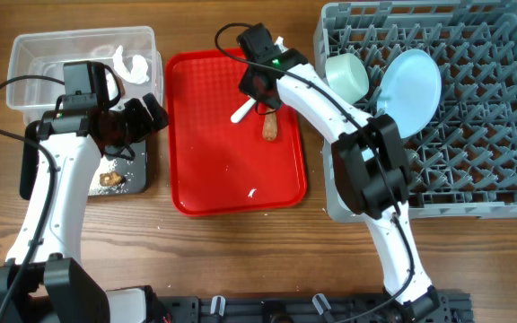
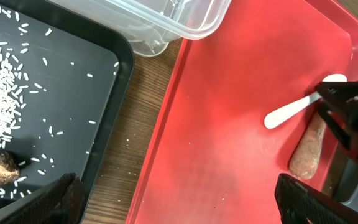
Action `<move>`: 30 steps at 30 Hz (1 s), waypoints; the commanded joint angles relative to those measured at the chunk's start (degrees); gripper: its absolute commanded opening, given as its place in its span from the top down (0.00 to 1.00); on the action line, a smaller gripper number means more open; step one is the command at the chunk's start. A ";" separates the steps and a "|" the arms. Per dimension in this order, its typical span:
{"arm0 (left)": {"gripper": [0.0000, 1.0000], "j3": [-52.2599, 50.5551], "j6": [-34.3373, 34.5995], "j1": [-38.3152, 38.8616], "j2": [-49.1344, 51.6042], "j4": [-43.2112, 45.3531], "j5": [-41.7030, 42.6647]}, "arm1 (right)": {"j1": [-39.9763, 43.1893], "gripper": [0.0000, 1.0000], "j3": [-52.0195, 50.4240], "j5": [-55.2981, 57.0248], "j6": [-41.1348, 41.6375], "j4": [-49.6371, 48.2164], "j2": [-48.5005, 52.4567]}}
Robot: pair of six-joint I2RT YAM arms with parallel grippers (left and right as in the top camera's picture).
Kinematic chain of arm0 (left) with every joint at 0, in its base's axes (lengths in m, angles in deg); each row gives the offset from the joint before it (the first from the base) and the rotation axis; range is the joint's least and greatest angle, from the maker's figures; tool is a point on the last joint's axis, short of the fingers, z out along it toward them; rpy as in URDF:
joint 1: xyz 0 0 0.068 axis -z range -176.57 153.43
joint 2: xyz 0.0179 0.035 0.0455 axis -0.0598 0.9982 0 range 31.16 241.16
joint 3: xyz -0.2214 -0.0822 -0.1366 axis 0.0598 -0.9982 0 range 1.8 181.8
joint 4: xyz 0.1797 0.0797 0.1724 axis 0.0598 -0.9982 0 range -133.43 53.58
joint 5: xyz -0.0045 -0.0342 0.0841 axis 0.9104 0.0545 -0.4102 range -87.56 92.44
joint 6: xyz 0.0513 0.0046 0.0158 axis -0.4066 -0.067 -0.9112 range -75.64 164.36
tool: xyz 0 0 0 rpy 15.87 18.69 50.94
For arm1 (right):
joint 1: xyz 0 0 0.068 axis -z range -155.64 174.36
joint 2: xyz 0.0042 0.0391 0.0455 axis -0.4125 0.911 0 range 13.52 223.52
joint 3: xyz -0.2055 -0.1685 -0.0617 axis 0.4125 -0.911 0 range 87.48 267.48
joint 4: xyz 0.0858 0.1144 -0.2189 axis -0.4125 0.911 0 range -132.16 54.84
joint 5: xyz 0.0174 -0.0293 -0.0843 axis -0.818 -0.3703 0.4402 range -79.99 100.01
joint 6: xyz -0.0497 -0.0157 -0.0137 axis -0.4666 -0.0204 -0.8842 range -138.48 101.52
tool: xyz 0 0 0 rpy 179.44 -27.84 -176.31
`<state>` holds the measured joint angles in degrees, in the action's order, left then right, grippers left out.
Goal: Sort waste into correct bins and load items into the dishwasher rack
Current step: 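Reach the right gripper to the white spoon and grasp it, then carry the white spoon into the rack and release it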
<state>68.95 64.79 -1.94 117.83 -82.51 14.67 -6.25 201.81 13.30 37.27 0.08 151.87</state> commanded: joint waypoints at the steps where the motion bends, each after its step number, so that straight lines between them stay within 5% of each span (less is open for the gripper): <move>1: 0.00 1.01 -0.11 -0.33 -0.63 0.17 -0.13 | -0.20 0.60 -0.68 0.74 3.30 -0.28 2.54; 6: 0.00 1.01 -0.11 -0.33 -0.63 0.17 -0.13 | -0.24 0.66 -0.68 0.76 3.34 -0.63 3.15; 13: 0.00 1.01 -0.11 -0.33 -0.63 0.17 -0.13 | -0.26 0.94 -0.68 0.09 3.15 -1.70 3.96; 19: 0.00 1.01 -0.13 -0.33 -0.63 0.15 -0.13 | -0.26 0.96 -0.68 -1.07 0.98 -2.40 3.96; 30: 0.00 1.01 -0.13 -0.33 -0.63 0.17 -0.13 | 1.53 0.96 0.17 -11.78 -20.70 -4.31 -1.53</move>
<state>68.95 64.79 -1.94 117.83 -82.49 14.67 -6.03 202.13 6.13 27.24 -4.68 153.18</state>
